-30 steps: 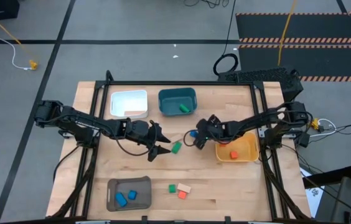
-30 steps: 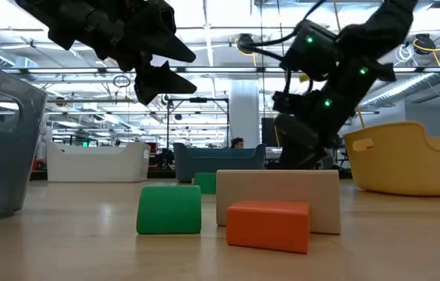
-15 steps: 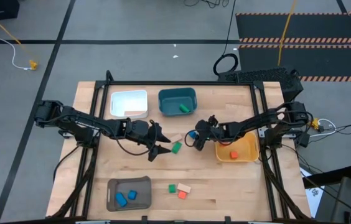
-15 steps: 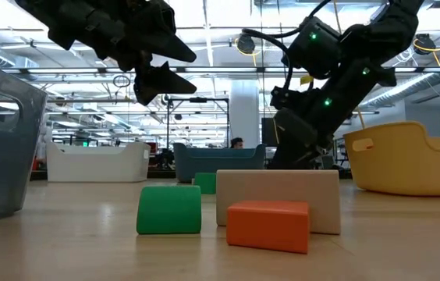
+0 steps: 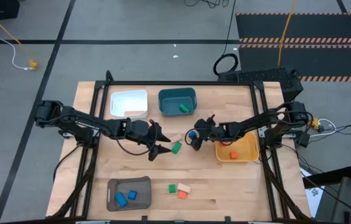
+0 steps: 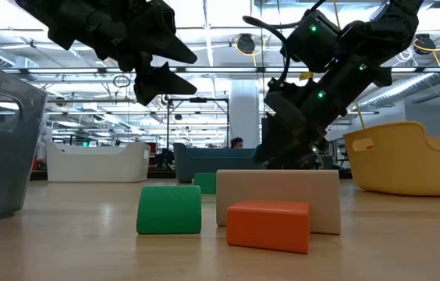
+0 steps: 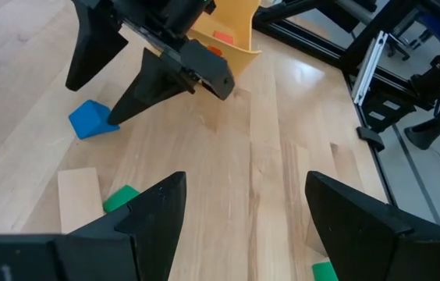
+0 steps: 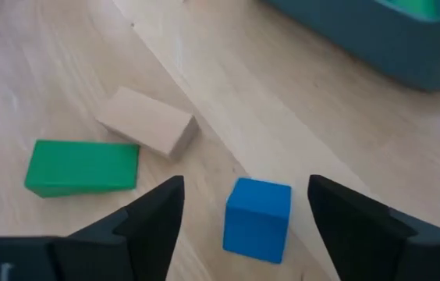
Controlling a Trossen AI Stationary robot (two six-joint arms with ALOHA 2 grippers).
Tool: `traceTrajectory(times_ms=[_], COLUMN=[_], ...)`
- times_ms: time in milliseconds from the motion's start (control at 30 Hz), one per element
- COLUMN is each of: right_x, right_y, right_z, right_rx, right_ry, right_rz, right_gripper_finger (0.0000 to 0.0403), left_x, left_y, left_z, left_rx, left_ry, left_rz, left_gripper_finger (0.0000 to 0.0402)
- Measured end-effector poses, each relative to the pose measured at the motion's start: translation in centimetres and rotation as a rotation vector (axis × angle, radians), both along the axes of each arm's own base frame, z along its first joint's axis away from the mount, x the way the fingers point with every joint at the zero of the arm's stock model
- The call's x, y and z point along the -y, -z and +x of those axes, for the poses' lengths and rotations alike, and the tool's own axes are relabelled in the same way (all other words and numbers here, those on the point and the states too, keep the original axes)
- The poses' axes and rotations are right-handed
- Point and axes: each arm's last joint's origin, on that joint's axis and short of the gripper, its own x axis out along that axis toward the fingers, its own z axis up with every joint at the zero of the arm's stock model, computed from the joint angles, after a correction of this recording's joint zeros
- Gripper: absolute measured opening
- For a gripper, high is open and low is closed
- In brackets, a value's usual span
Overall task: Sort & place blocks by color
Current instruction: Put the blue block into the black bin
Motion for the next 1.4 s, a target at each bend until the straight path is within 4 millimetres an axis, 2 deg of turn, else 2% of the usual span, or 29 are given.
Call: traceTrajectory(times_ms=[167, 333, 700, 833, 1100, 1400], right_x=[0.1, 0.0, 0.1, 0.2, 0.2, 0.1], right_y=[0.2, 0.4, 2.0, 1.9, 1.8, 1.8], right_z=[-0.2, -0.2, -0.1, 0.1, 0.2, 0.2], right_rx=[-0.025, -0.031, -0.078, -0.057, -0.026, -0.027], right_ry=[0.019, 0.022, 0.062, 0.064, 0.083, 0.065], right_rz=[0.01, 0.014, 0.012, 0.014, 0.034, 0.055], right_gripper_finger=[0.0283, 0.0281, 0.0272, 0.0237, 0.0106, 0.0106], left_x=[0.0, 0.0, 0.0, 0.0, -0.3, -1.1], left_y=[0.0, 0.0, 0.0, 0.0, -0.3, -1.1], left_z=[0.0, 0.0, 0.0, 0.0, 0.2, 0.6], left_rx=[0.0, 0.0, 0.0, -0.006, 0.02, 0.123], left_ry=[-0.001, -0.001, -0.003, -0.017, -0.037, -0.055], left_rz=[-0.002, -0.002, -0.006, -0.033, -0.055, -0.039], left_gripper_finger=[0.0264, 0.0264, 0.0264, 0.0264, 0.0264, 0.0264])
